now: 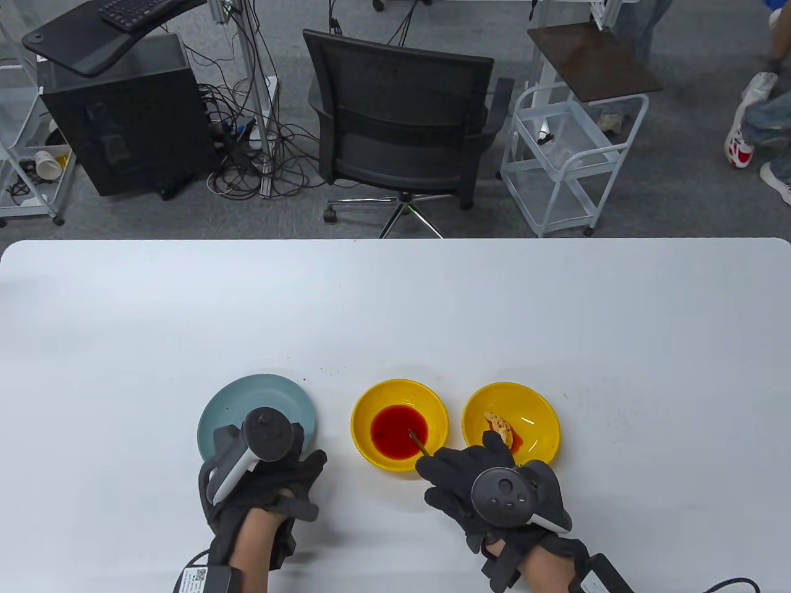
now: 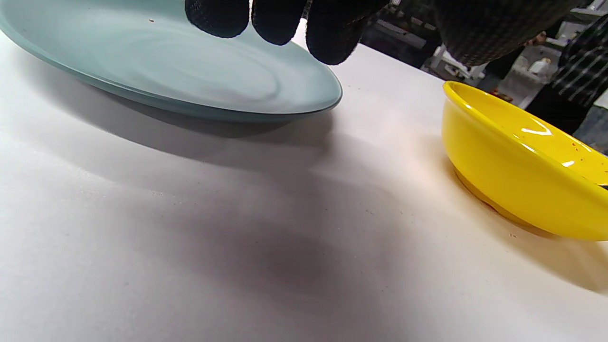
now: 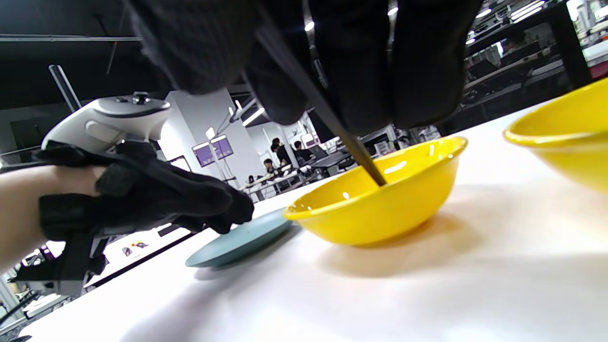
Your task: Dip chopsticks into soy sauce and dot onto dumpling
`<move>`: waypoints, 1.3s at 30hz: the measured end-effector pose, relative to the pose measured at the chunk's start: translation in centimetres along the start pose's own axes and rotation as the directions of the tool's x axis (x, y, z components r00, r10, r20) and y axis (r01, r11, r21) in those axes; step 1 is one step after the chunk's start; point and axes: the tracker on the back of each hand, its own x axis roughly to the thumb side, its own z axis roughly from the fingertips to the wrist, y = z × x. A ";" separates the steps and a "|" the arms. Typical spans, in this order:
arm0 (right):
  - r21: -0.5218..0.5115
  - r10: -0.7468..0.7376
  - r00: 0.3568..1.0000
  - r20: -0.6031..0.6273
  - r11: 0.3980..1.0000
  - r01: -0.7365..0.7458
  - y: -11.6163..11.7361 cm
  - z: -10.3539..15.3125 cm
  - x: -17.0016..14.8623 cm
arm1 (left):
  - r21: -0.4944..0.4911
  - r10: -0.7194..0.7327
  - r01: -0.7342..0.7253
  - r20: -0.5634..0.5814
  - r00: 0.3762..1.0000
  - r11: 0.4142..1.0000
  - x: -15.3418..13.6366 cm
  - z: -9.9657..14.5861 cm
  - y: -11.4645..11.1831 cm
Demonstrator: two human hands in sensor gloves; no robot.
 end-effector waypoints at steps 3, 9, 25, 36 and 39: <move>0.000 -0.003 1.000 0.000 1.000 0.003 0.0 0.0 0.0 | -0.002 0.000 0.000 0.000 1.000 1.000 0.0 0.0 0.0; 0.002 -0.017 1.000 0.001 1.000 0.017 0.0 0.0 -0.1 | -0.007 0.001 -0.001 -0.003 1.000 1.000 0.0 0.0 0.0; -0.082 -0.154 0.988 -0.030 0.985 0.151 -2.3 0.6 -1.8 | -0.016 0.009 -0.009 -0.003 1.000 1.000 0.0 0.0 0.0; -0.083 -0.159 0.987 -0.030 0.984 0.156 -2.5 0.7 -1.9 | -0.026 0.020 -0.019 0.000 1.000 0.999 0.0 0.0 -0.1; -0.084 -0.145 0.989 -0.023 0.986 0.142 -2.6 0.7 -1.7 | -0.024 0.015 -0.015 -0.002 1.000 1.000 -0.1 0.0 -0.1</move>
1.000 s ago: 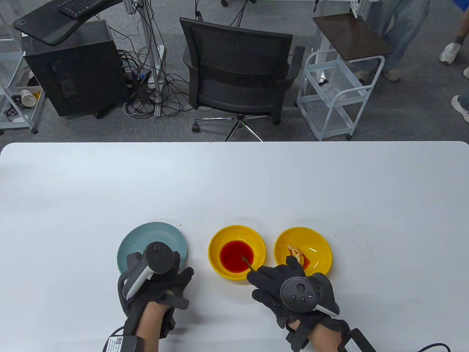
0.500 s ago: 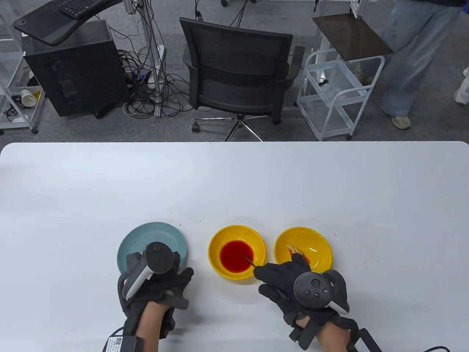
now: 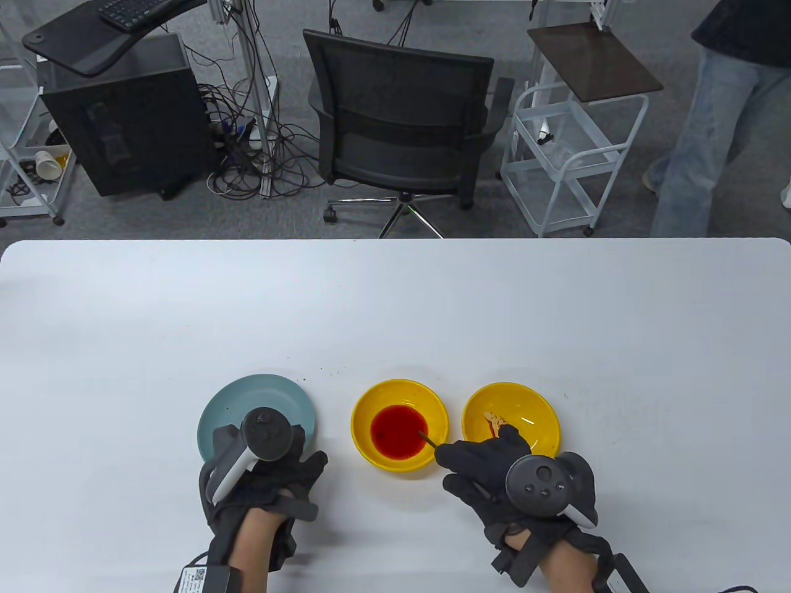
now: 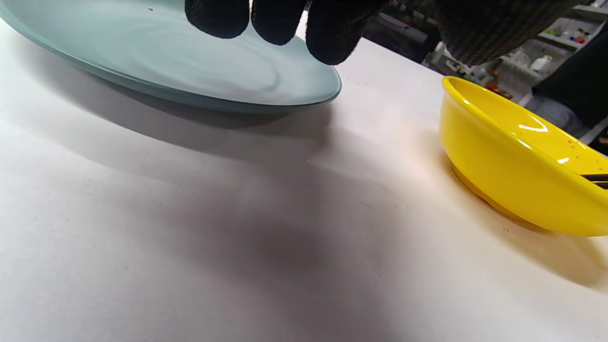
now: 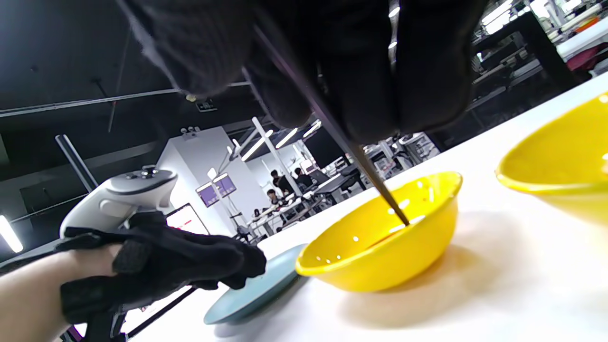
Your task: Dip chopsticks into soy sauce and dot onto dumpling
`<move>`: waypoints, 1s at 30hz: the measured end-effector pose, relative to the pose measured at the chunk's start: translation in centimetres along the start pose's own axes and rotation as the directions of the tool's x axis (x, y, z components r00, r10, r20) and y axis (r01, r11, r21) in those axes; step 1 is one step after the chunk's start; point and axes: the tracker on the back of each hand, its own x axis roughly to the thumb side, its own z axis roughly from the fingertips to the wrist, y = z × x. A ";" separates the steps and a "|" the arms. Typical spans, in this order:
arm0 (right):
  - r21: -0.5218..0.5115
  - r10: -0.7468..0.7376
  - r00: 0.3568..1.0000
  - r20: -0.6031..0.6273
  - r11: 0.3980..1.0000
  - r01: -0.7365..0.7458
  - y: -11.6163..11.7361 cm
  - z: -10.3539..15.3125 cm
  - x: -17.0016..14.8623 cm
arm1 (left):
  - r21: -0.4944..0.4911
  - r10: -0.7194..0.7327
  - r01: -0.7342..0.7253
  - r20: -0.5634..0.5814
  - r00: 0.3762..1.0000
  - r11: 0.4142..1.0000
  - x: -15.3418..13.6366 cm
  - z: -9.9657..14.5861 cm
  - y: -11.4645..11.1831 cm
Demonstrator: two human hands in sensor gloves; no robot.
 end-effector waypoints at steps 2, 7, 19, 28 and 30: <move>-0.018 -0.014 1.000 0.006 1.000 0.014 -0.5 0.1 0.0 | 0.003 -0.001 0.001 0.000 1.000 1.000 0.0 0.0 0.0; -0.199 -0.052 0.997 -0.056 0.979 0.040 -3.3 0.9 -0.5 | 0.008 -0.016 0.016 -0.008 1.000 1.000 0.0 0.0 0.0; -0.355 -0.124 0.952 -0.279 0.935 0.018 -6.0 2.1 -3.0 | 0.004 -0.015 0.015 -0.012 1.000 1.000 0.1 0.0 0.0; -0.376 -0.110 0.927 -0.358 0.926 -0.036 -6.3 2.4 -3.5 | 0.006 -0.016 0.016 -0.014 1.000 1.000 0.0 0.1 0.0; -0.381 -0.119 0.923 -0.365 0.924 -0.031 -6.4 2.4 -3.6 | 0.004 -0.017 0.017 -0.015 1.000 1.000 0.0 0.1 0.0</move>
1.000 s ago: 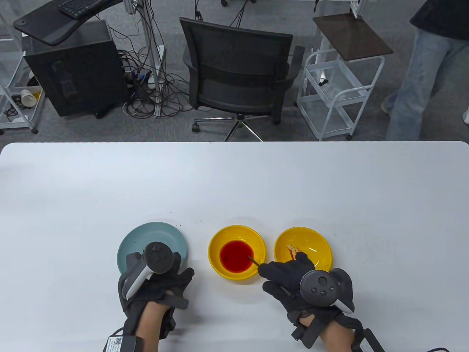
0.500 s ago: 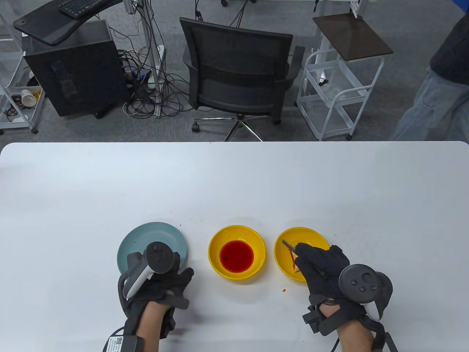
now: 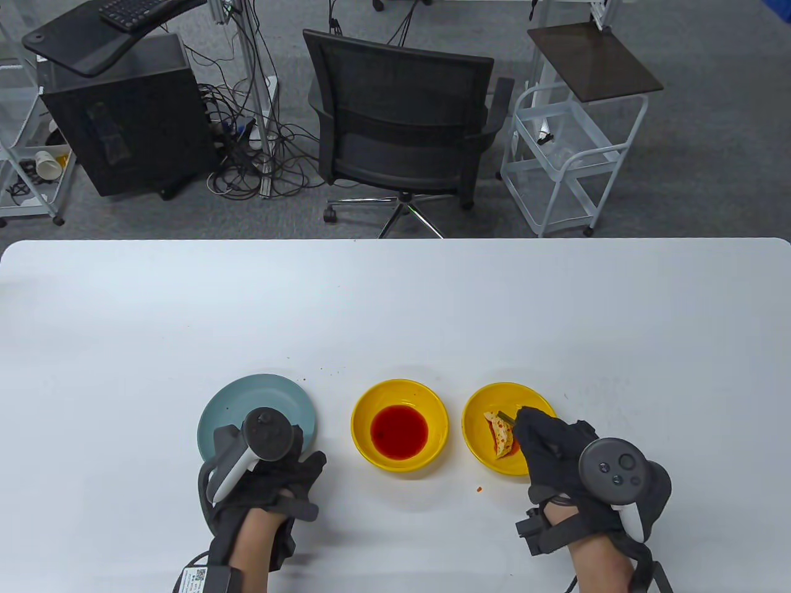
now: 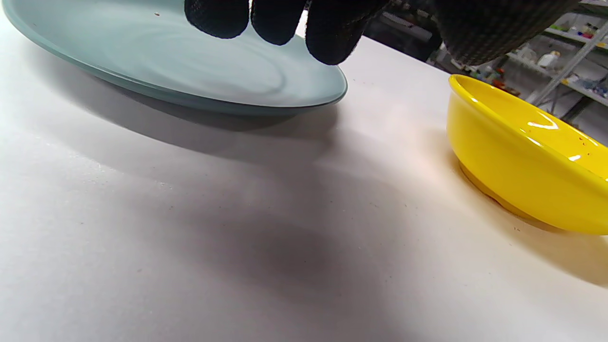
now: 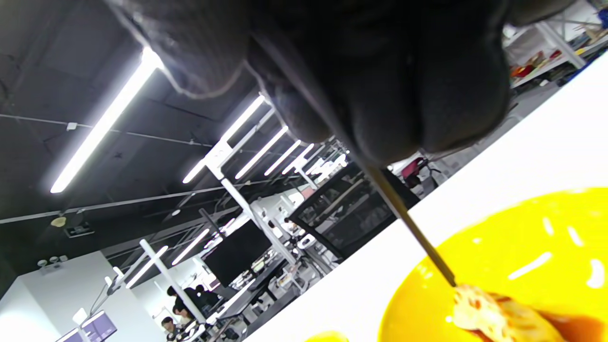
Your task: Dip chopsticks into soy sauce and dot onto dumpling
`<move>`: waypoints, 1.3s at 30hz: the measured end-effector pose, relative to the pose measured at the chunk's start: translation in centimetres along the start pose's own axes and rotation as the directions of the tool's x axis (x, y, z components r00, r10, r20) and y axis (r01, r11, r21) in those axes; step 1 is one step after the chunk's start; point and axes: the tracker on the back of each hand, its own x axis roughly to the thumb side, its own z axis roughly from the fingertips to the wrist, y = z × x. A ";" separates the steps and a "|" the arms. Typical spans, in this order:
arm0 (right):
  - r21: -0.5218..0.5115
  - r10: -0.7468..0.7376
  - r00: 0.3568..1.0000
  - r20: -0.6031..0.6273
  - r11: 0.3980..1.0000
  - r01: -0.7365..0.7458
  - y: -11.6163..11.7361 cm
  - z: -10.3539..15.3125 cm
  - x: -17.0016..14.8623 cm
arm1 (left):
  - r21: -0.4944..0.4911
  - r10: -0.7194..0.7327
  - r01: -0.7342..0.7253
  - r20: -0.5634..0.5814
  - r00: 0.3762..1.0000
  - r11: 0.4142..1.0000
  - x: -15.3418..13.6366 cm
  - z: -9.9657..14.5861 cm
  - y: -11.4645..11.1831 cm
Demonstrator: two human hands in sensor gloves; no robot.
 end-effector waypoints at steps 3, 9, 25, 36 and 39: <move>0.004 -0.013 1.000 -0.009 1.000 0.013 -0.2 -0.1 -0.1 | -0.001 0.001 -0.001 0.000 1.000 1.000 0.0 0.0 0.0; 0.000 -0.010 1.000 -0.022 1.000 0.010 -0.5 -0.1 -0.2 | -0.004 0.001 -0.001 -0.002 1.000 1.000 0.0 0.0 0.0; 0.021 -0.010 1.000 -0.021 1.000 0.010 -0.5 -0.1 -0.3 | -0.062 0.001 -0.001 -0.009 1.000 0.998 0.2 0.0 -0.4; 0.231 0.038 0.999 0.012 0.972 -0.040 2.0 -0.3 -0.4 | -0.055 0.003 -0.002 0.024 1.000 0.999 0.6 0.0 -0.5; 0.239 0.008 1.000 0.010 0.971 -0.010 2.1 -0.3 -0.3 | -0.036 0.014 -0.014 0.016 1.000 0.999 0.3 0.1 -0.2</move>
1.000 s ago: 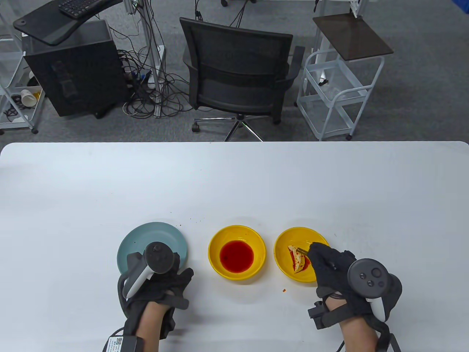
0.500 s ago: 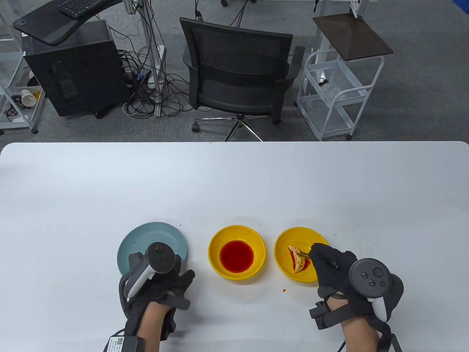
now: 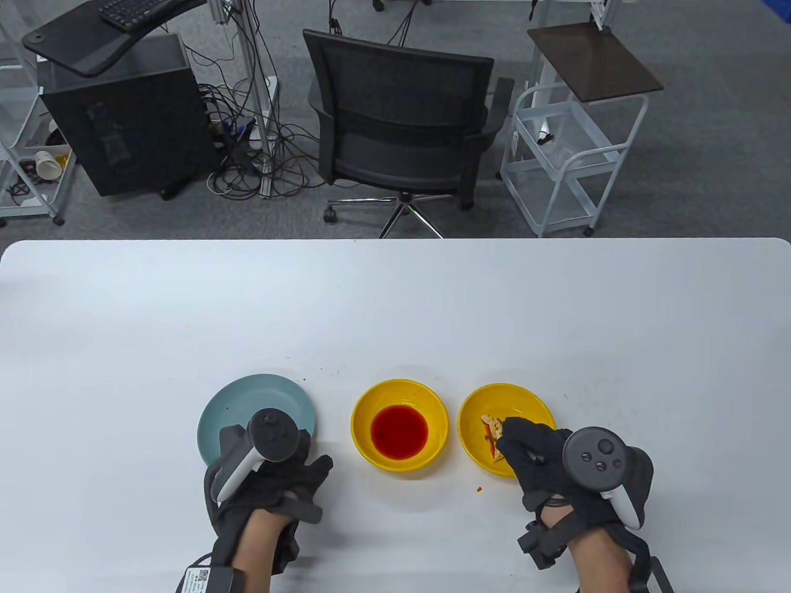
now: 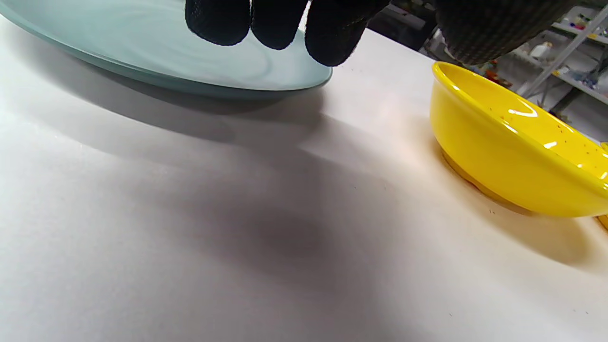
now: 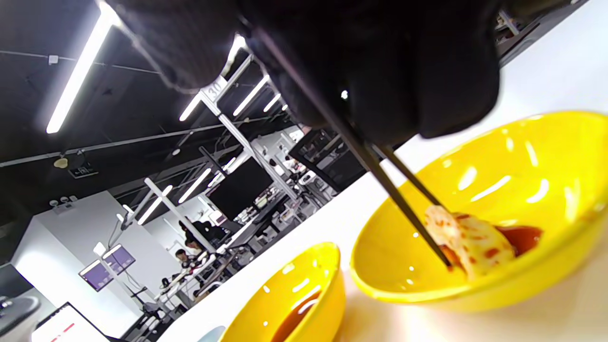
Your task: Dip chopsticks into soy sauce and dot onto dumpling
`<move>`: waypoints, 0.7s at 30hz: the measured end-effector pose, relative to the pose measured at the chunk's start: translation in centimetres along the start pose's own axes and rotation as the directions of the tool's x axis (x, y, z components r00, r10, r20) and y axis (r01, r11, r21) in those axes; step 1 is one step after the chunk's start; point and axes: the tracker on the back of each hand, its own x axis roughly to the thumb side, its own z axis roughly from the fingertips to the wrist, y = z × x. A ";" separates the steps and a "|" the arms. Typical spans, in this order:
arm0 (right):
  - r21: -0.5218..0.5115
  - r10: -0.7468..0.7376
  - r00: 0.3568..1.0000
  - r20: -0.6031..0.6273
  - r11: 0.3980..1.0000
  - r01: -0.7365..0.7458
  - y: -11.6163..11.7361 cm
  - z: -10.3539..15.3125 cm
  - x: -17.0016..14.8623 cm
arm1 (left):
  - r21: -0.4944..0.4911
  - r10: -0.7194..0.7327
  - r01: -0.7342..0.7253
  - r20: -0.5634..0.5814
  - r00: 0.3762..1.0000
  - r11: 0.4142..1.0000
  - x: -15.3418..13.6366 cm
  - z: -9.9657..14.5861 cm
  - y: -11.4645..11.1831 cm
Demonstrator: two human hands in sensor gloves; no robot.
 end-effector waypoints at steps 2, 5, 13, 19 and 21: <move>0.002 0.000 1.000 0.000 1.000 0.000 0.1 0.0 0.0 | 0.001 0.004 -0.004 -0.001 1.000 1.000 -0.2 0.0 0.1; -0.042 -0.015 0.999 0.030 0.999 0.016 -0.1 0.1 0.3 | 0.006 0.004 -0.004 -0.002 1.000 1.000 -0.2 0.0 0.1; -0.160 -0.084 0.988 0.130 0.981 0.105 -1.5 0.9 1.2 | 0.026 0.008 -0.008 0.014 1.000 1.000 -0.1 -0.1 0.1; -0.240 -0.048 0.946 0.322 0.962 0.130 -1.5 2.2 3.6 | 0.121 0.059 -0.080 0.170 0.984 0.989 1.6 1.0 0.5; -0.255 -0.012 0.919 0.395 0.959 0.122 -0.9 2.7 4.8 | 0.166 0.117 -0.169 0.286 0.951 0.971 3.2 1.9 0.7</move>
